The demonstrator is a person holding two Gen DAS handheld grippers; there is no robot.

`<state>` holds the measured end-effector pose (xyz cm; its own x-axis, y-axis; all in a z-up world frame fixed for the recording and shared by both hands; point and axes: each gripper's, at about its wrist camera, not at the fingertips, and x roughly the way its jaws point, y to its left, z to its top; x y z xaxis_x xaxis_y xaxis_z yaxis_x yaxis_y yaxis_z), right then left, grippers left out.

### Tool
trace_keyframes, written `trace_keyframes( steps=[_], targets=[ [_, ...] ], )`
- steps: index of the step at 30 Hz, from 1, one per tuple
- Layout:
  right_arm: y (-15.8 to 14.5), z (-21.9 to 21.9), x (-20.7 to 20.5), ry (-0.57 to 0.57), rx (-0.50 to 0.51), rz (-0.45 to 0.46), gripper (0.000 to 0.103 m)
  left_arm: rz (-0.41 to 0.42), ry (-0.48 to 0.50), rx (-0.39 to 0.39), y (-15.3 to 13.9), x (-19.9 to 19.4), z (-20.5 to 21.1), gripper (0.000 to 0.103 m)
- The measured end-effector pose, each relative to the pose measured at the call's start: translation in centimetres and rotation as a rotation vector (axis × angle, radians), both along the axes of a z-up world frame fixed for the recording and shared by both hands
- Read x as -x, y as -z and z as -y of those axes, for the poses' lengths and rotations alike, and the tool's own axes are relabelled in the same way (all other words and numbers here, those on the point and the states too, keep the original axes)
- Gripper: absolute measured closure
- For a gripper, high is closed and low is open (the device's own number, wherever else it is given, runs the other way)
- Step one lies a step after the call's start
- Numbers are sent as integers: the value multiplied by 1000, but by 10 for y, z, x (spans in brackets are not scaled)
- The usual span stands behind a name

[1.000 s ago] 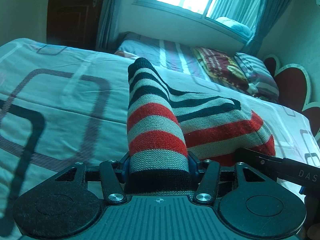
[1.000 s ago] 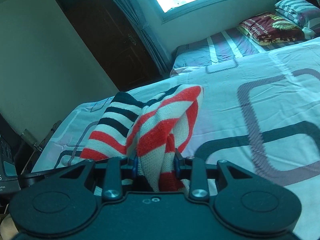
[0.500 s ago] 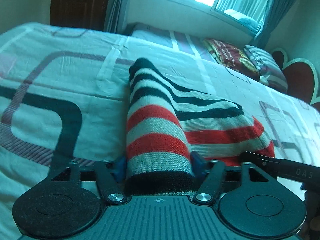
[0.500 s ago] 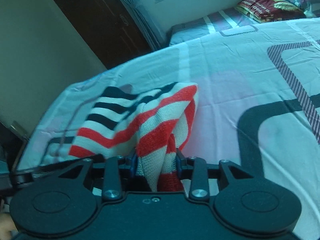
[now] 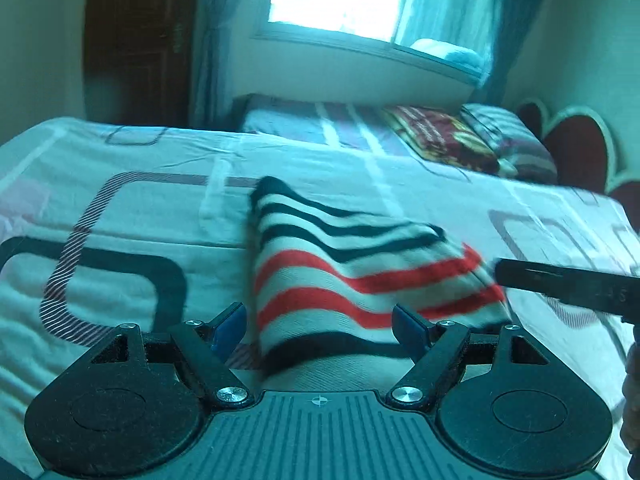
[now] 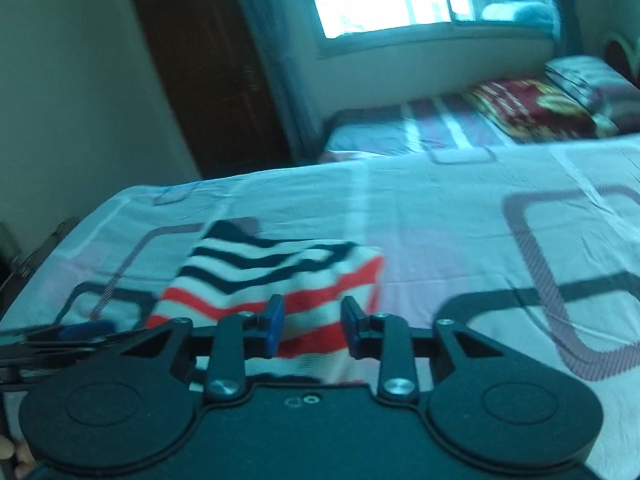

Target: Fold small clothes

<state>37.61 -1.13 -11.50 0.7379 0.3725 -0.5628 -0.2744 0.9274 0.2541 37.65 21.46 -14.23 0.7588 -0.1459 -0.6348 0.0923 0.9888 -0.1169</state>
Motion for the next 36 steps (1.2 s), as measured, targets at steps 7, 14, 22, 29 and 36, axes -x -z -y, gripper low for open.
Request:
trace_keyframes(
  steps=[7, 14, 22, 29, 36],
  targets=[
    [43, -10, -13, 29, 134, -82, 89, -102, -16, 7, 32, -11, 6, 22],
    [33, -13, -10, 36, 113, -106, 82, -136, -62, 4, 28, -11, 9, 16],
    [11, -9, 55, 31, 118, -27, 76, -128, -46, -13, 7, 21, 10, 16],
    [42, -6, 67, 94, 140, -108, 78, -168, -4, -33, 31, 43, 12, 16],
    [30, -4, 85, 130, 66, -108, 73, -158, -14, -45, 21, 53, 11, 13]
  ],
)
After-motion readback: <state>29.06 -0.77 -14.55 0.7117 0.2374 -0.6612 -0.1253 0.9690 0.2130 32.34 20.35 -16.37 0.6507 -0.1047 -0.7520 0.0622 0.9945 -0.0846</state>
